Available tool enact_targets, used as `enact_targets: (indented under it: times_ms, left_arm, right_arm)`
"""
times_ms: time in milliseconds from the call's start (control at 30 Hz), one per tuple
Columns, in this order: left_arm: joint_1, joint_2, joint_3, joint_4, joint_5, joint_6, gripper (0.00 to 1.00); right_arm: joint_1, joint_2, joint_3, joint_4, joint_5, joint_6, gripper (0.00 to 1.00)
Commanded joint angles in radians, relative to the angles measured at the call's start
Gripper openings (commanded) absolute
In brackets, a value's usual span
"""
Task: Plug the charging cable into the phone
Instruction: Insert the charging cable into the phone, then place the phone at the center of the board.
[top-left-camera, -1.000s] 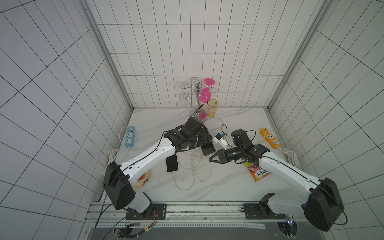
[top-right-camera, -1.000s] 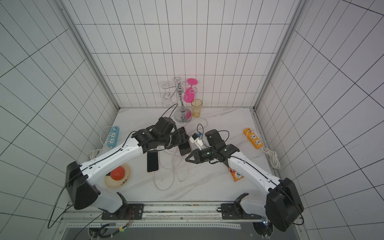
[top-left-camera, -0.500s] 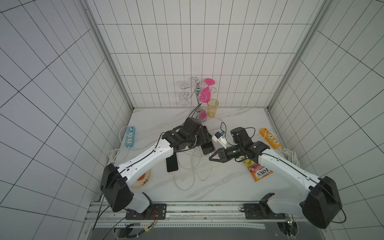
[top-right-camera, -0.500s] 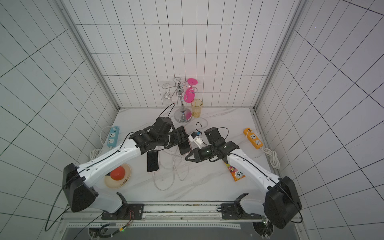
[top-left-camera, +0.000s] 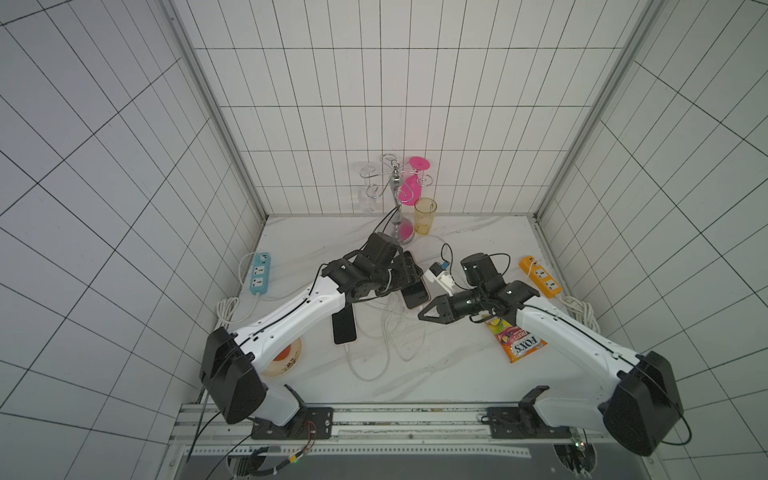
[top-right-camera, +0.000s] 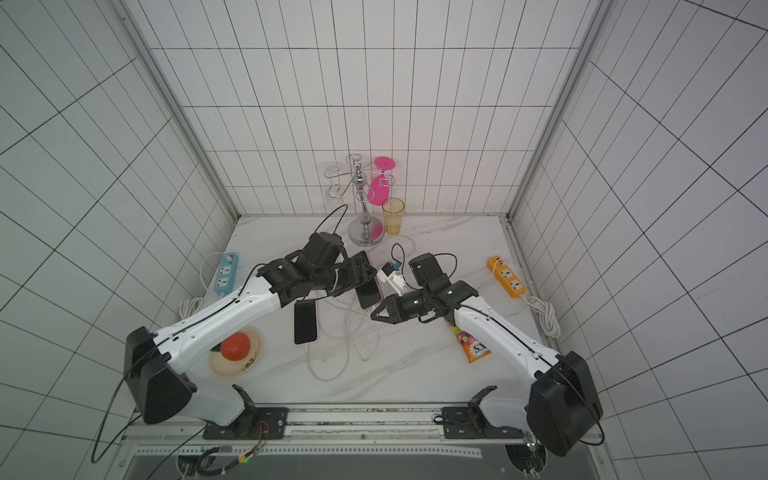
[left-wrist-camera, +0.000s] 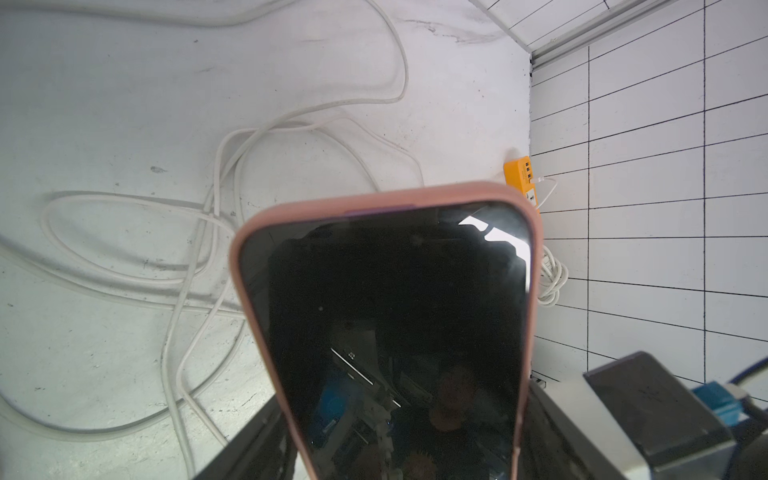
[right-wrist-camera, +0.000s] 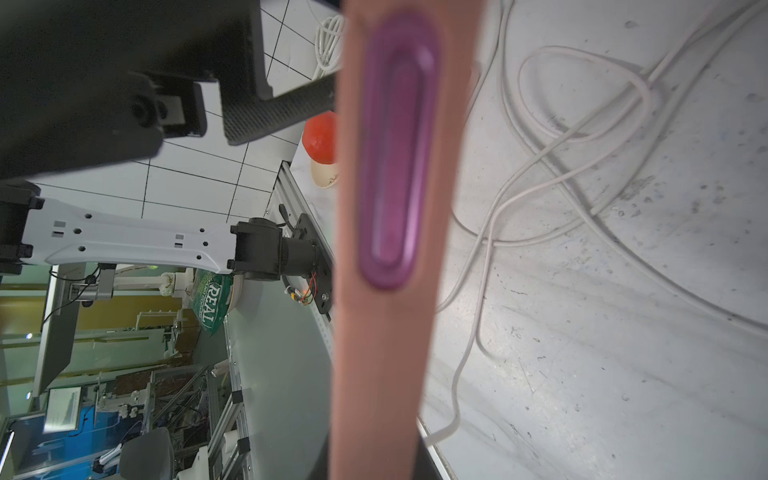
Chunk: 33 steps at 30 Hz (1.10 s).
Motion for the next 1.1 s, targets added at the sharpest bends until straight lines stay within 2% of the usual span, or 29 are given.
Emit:
enact_targets:
  times_ms: [0, 100, 233, 333, 533, 800, 933, 1067]
  left_arm:
    - [0.017, -0.019, 0.005, -0.066, 0.075, 0.020, 0.06]
    - [0.049, -0.008, 0.005, -0.035, 0.089, 0.011, 0.08]
    - [0.083, 0.035, 0.033, -0.044, 0.079, 0.021, 0.17]
    - [0.084, 0.100, 0.074, -0.079, 0.035, 0.050, 0.29]
    - [0.061, 0.329, 0.190, -0.204, -0.055, 0.090, 0.33]
    - [0.010, 0.598, 0.339, -0.304, -0.142, 0.109, 0.43]
    - [0.005, 0.676, 0.396, -0.334, -0.150, 0.112, 0.54]
    - [0.008, 0.720, 0.431, -0.345, -0.146, 0.119, 0.72]
  right_arm:
    - [-0.023, -0.039, 0.045, 0.093, 0.038, -0.016, 0.32]
    - [-0.023, -0.071, 0.006, 0.111, 0.027, 0.008, 0.44]
    - [-0.024, -0.129, -0.040, 0.084, 0.027, 0.028, 0.52]
    - [-0.024, -0.196, -0.076, 0.047, 0.068, 0.041, 0.57]
    - [-0.036, -0.274, -0.072, -0.095, 0.194, 0.029, 0.58]
    - [-0.056, -0.284, -0.066, -0.145, 0.242, 0.031, 0.58]
    - [-0.059, -0.274, -0.064, -0.146, 0.236, 0.036, 0.58]
    - [-0.060, -0.270, -0.067, -0.146, 0.235, 0.037, 0.58]
